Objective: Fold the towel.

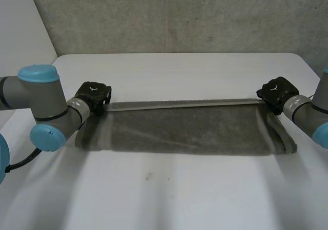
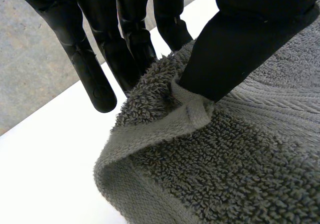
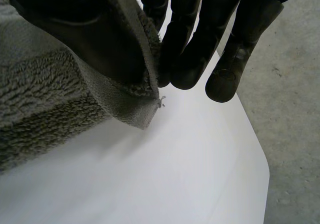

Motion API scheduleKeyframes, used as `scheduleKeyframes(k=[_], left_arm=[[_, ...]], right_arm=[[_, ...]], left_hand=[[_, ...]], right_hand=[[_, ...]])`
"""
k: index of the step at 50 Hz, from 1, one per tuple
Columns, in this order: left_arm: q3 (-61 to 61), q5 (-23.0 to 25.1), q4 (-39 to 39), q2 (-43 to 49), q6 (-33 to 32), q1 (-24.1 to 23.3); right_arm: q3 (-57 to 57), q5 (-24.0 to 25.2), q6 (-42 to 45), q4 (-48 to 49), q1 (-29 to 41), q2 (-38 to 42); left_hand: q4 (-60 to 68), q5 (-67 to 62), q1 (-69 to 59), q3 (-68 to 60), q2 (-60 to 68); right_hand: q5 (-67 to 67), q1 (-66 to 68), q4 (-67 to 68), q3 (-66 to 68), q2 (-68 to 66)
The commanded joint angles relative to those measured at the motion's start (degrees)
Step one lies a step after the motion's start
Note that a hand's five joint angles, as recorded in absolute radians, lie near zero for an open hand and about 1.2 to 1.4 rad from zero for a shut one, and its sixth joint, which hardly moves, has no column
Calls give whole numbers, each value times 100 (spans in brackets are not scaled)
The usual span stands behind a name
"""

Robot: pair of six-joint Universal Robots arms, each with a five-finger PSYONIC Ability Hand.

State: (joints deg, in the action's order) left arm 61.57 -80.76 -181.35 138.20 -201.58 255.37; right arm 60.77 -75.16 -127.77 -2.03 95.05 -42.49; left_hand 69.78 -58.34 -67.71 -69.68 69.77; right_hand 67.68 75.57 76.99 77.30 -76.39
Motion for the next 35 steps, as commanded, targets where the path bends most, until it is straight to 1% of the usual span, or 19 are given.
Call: scheduleKeyframes(k=[1,10,17,18,19,20,21,22,23,25,32,34,35], left_arm=[[75,8,38,-30,4,-31],[75,-1,65,-65,-4,-67],[75,-1,65,-91,-4,-67],[75,-1,65,-91,-4,-67],[75,-1,65,-91,-4,-67],[75,-10,65,-91,-4,-67],[75,-10,65,-91,-4,-67],[75,-27,65,-91,-39,-67],[75,-36,56,-109,-48,-67],[57,-36,65,-126,-48,-75],[48,-28,65,-513,22,-75],[92,-28,65,-749,31,-75],[92,-28,65,-751,31,-75]], right_arm=[[-180,2,24,-43,40,197],[-180,19,51,-43,49,145],[-241,19,252,-52,49,136],[-250,11,305,-52,49,145],[-250,10,306,-52,49,145],[-267,-7,332,-43,49,153],[-267,-7,332,-43,49,153],[-294,-7,332,-34,49,153],[-329,-7,323,-43,31,153],[-373,-7,315,-34,14,136],[-522,169,306,80,-22,-163],[-619,431,314,272,-39,-277],[-619,432,314,273,-39,-277]], left_hand=[[1022,-1166,-1229,-1032,1023],[1022,-1166,-1229,-1032,1023],[1022,-1166,-1229,-1032,1023],[1022,-1166,-1229,-1032,1023],[1022,-1166,-1229,-1032,1023],[-308,164,101,298,-307],[-322,178,114,311,-320],[-3536,3392,3328,3525,-3534],[-5616,5472,5409,5606,-5615],[-5870,5726,5663,5860,-5869],[-5822,5678,5615,5812,-5821],[-5822,5678,5615,5812,-5821],[-5822,5678,5615,5812,-5821]], right_hand=[[232,443,301,270,-361],[232,443,301,270,-361],[232,443,301,270,-361],[-2410,-2198,-2341,-2372,2281],[-2437,-2225,-2367,-2399,2308],[-6067,-5855,-5998,-6029,5938],[-6103,-5892,-6034,-6066,5975],[-6768,-6557,-6699,-6730,6639],[-6768,-6557,-6699,-6730,6639],[-6768,-6557,-6699,-6730,6639],[-6768,-6557,-6699,-6730,6639],[-6768,-6557,-6699,-6730,6639],[-6768,-6557,-6699,-6730,6639]])
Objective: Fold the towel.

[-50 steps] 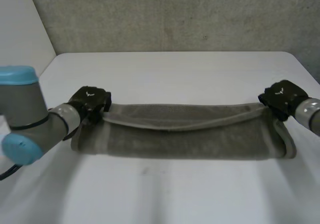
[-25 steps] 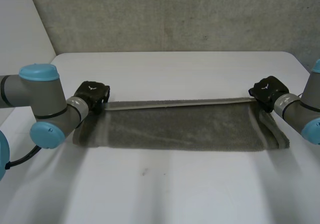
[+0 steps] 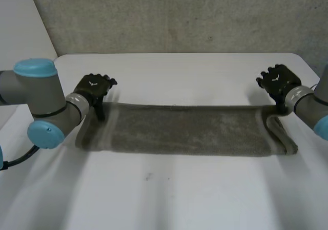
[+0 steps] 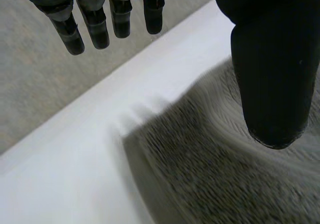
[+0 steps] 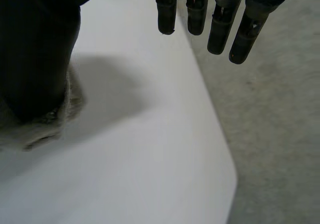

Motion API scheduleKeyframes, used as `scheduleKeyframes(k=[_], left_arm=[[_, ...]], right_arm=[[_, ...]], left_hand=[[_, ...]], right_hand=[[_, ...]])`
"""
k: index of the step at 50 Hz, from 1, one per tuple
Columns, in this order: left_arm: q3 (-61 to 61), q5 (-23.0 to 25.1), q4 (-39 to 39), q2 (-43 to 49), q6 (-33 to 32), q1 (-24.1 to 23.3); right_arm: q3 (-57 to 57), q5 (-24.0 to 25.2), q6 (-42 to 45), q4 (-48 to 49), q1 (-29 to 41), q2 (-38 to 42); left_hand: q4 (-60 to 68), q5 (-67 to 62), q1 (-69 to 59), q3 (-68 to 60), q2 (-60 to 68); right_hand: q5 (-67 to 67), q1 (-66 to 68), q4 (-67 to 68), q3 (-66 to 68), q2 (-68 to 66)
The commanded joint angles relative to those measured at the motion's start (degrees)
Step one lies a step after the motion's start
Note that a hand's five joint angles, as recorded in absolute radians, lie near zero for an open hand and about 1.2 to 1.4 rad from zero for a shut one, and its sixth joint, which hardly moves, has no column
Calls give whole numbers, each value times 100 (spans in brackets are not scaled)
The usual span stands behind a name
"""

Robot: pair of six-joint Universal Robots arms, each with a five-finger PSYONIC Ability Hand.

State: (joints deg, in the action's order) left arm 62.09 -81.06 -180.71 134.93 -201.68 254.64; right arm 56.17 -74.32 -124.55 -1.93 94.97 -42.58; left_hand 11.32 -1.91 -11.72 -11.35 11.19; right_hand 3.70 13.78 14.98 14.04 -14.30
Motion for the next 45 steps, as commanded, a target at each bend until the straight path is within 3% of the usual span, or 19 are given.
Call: scheduleKeyframes(k=[1,4,11,12,13,14,15,17,18,19,20,21,22,27,29,34,39,45], left_arm=[[58,3,10,-555,41,-2],[189,3,27,-792,58,7],[691,56,19,-1224,173,16],[830,56,10,-1294,190,16],[831,56,10,-1294,190,16],[979,64,1,-1364,216,16],[1128,73,-8,-1425,225,16],[1261,82,-34,-1470,234,7],[1366,82,-43,-1487,234,7],[1367,82,-43,-1488,234,7],[1437,82,-60,-1505,234,7],[1438,82,-61,-1505,234,7],[1499,82,-87,-1505,234,-10],[1569,82,-184,-1488,234,-28],[1587,82,-210,-1488,234,-28],[1605,82,-210,-1496,243,-28],[1763,82,-210,-1584,252,-37],[2150,82,-210,-1830,260,-63]], right_arm=[[-176,523,-25,315,-83,-312],[-177,892,-34,333,-206,-391],[-159,1210,-149,219,-497,-392],[-176,1297,-218,149,-601,-357],[-177,1298,-219,149,-602,-356],[-211,1402,-297,105,-706,-339],[-273,1499,-429,87,-803,-313],[-343,1552,-578,79,-909,-226],[-439,1553,-771,52,-1005,-138],[-440,1553,-773,52,-1006,-137],[-501,1553,-964,0,-1058,-76],[-502,1553,-966,-1,-1059,-75],[-545,1579,-1175,-44,-1094,-40],[-555,1720,-2073,-97,-1226,-40],[-555,1807,-2869,-115,-1243,-93],[-458,1825,-3619,-404,-1217,-338],[105,1825,-3550,-827,-1129,-761],[1964,1764,-2936,-644,-1103,-1761]], left_hand=[[24,35,16,-21,37],[8,52,33,-5,20],[8,52,33,-4,20],[8,52,33,-4,20],[8,52,33,-4,20],[-9,68,50,12,3],[-9,69,50,12,3],[-9,69,50,12,3],[-9,69,50,12,3],[-9,69,50,12,3],[-9,69,50,12,3],[-9,69,50,12,3],[-26,85,67,29,-14],[-26,85,67,29,-14],[-43,102,83,46,-30],[-60,119,100,63,-47],[-77,136,117,80,-64],[-77,136,117,80,-64]], right_hand=[[-370,-378,-498,-404,430],[-370,-378,-498,-404,430],[-370,-378,-498,-404,430],[1916,1908,1788,1883,-1856],[1943,1934,1814,1909,-1883],[5124,5115,4995,5090,-5063],[5555,5547,5427,5522,-5495],[4893,4885,4765,4860,-4833],[3072,3063,2943,3038,-3011],[3053,3045,2925,3020,-2993],[972,963,843,938,-911],[951,942,822,917,-891],[-370,-378,-498,-404,430],[-370,-378,-498,-404,430],[-370,-378,-498,-404,430],[-370,-378,-498,-404,430],[177,168,48,143,-117],[1252,1243,1123,1218,-1191]])
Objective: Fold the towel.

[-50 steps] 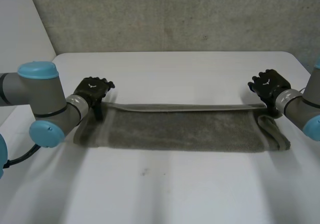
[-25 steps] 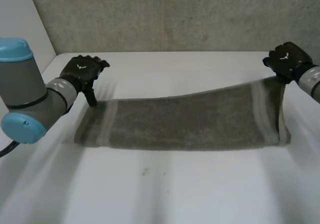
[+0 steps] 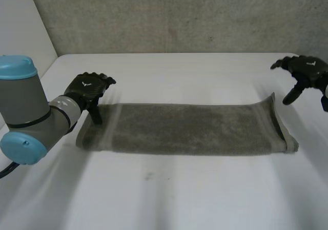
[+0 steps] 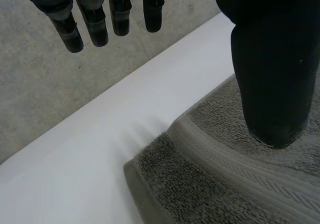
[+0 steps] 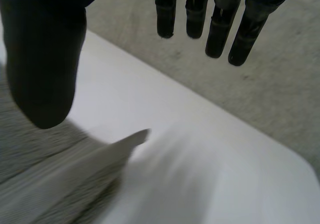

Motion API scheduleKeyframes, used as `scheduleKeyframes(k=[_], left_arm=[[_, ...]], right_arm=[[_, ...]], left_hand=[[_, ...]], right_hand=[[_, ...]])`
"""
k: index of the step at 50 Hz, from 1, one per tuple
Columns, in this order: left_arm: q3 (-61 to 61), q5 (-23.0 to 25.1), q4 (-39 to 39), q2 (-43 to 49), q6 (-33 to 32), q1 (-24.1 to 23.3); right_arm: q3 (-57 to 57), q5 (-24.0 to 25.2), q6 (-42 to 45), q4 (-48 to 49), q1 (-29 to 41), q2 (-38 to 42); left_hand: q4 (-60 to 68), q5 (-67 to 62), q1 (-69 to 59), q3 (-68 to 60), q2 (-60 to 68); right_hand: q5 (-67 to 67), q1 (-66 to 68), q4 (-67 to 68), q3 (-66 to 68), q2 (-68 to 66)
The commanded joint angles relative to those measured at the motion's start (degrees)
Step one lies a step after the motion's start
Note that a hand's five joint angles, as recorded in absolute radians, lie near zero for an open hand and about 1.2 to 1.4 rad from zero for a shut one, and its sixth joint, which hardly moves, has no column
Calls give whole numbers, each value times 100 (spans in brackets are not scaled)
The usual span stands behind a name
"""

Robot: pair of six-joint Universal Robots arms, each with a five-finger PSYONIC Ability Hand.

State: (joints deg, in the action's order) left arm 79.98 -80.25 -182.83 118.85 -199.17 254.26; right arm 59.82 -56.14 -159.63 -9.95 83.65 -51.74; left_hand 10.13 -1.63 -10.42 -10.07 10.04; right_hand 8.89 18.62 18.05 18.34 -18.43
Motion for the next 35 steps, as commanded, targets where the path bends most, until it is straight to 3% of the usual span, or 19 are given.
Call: scheduleKeyframes(k=[1,10,17,35], left_arm=[[447,0,2,-283,18,-60],[1203,0,-165,-714,579,-105],[1608,0,-649,-899,1029,-60],[1828,0,-1027,-1084,1187,-43]], right_arm=[[2012,-81,634,342,20,-1047],[3880,-169,907,1557,-33,-1655],[4881,-292,1723,2619,-33,-1761],[4908,-521,2374,2989,-384,-1471]], left_hand=[[59,92,-30,-65,67],[126,24,-97,-133,135],[160,-9,-131,-166,168],[126,24,-97,-133,135]], right_hand=[[751,778,835,806,-796],[667,694,751,722,-712],[667,694,751,722,-712],[1859,1886,1943,1914,-1905]])
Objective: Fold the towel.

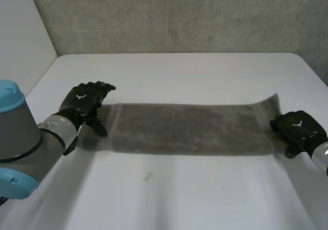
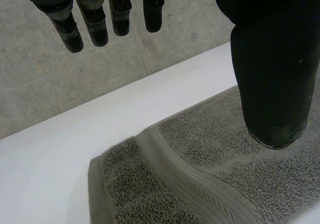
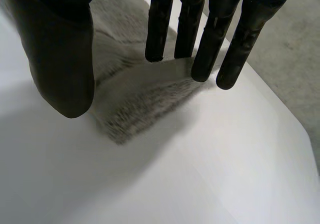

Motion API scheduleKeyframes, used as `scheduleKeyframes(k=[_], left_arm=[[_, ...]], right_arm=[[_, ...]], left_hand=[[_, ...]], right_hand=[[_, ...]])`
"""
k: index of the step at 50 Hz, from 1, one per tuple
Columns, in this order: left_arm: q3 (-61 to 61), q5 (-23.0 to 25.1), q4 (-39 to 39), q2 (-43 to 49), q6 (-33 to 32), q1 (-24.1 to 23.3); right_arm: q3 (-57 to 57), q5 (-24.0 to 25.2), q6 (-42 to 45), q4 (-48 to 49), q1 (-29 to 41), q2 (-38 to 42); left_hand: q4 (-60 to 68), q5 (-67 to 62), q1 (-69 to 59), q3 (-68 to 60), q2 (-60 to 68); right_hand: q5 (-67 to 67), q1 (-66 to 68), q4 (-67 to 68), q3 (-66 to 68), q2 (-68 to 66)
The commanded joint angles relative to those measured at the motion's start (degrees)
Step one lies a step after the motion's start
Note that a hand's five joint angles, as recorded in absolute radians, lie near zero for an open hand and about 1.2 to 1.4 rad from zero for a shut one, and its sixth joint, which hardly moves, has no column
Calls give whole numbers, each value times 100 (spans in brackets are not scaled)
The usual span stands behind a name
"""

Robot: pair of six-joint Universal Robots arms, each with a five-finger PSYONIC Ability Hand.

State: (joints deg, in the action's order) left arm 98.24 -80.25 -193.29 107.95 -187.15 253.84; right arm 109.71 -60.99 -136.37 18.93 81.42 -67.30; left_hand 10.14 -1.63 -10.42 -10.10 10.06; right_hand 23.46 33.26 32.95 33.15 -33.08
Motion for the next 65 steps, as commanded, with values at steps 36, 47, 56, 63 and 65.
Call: scheduleKeyframes(k=[36,47,56,63,65], left_arm=[[99,9,1,-2,-23,-28],[99,0,1,-107,-23,-19],[125,0,1,-186,-23,-19],[125,0,1,-186,-23,-28],[125,0,1,-186,-14,-28]], right_arm=[[-748,193,234,-143,-1232,455],[-1855,782,1042,-1083,-1841,315],[-2691,668,841,-1533,137,-152],[-3778,-121,577,-1524,2672,567],[-4007,-271,594,-1533,3191,821]], left_hand=[[75,75,-47,-79,83],[58,92,-30,-62,66],[58,92,-30,-62,66],[58,92,-30,-62,66],[42,108,-13,-45,49]], right_hand=[[4654,4674,4705,4685,-4692],[4654,4674,4705,4685,-4692],[4654,4674,4705,4685,-4692],[4654,4674,4705,4685,-4692],[4654,4674,4705,4685,-4692]])
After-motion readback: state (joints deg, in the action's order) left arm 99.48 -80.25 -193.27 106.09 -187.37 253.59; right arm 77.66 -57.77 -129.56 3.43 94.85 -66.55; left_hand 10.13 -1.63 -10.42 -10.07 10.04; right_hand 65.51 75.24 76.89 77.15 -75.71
